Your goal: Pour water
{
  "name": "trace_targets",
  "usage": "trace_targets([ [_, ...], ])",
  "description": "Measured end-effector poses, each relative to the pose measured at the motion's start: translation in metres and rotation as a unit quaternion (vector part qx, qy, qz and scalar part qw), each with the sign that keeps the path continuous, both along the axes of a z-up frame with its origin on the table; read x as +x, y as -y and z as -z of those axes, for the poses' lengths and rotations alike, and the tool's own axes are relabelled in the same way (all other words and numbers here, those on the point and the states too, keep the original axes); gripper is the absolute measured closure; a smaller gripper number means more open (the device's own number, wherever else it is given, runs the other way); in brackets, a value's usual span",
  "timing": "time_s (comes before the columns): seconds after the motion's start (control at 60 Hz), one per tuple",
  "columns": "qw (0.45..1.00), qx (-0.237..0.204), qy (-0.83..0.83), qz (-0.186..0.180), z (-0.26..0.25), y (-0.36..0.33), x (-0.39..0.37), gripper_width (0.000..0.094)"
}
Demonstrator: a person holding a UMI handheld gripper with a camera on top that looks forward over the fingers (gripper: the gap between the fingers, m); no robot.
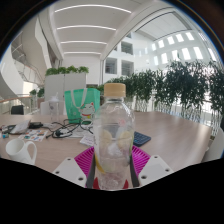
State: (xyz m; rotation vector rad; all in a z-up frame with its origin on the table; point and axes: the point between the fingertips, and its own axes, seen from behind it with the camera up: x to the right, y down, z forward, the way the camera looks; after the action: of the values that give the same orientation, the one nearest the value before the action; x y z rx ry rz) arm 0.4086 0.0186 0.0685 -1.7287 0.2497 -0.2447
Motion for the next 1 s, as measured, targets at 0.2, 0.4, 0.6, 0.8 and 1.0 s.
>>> trace_targets([
  [0.2,1.000,-0.011,-0.018,0.003,0.006,-0.001,-0.008,0.0378],
  [0.4,0.991,-0.091,-0.093,0.001,0.004,0.064,-0.041,0.0099],
  [0.6,0.991,-0.111,-0.079,0.006,-0.056,0.185,-0.110,0.0101],
  [0.8,0.992,-0.097,-0.082,0.012,-0.129,0.281,-0.203,0.0099],
  [1.0,0.993,-0.095,-0.070,0.021,-0.172,0.348,-0.257,0.0099],
])
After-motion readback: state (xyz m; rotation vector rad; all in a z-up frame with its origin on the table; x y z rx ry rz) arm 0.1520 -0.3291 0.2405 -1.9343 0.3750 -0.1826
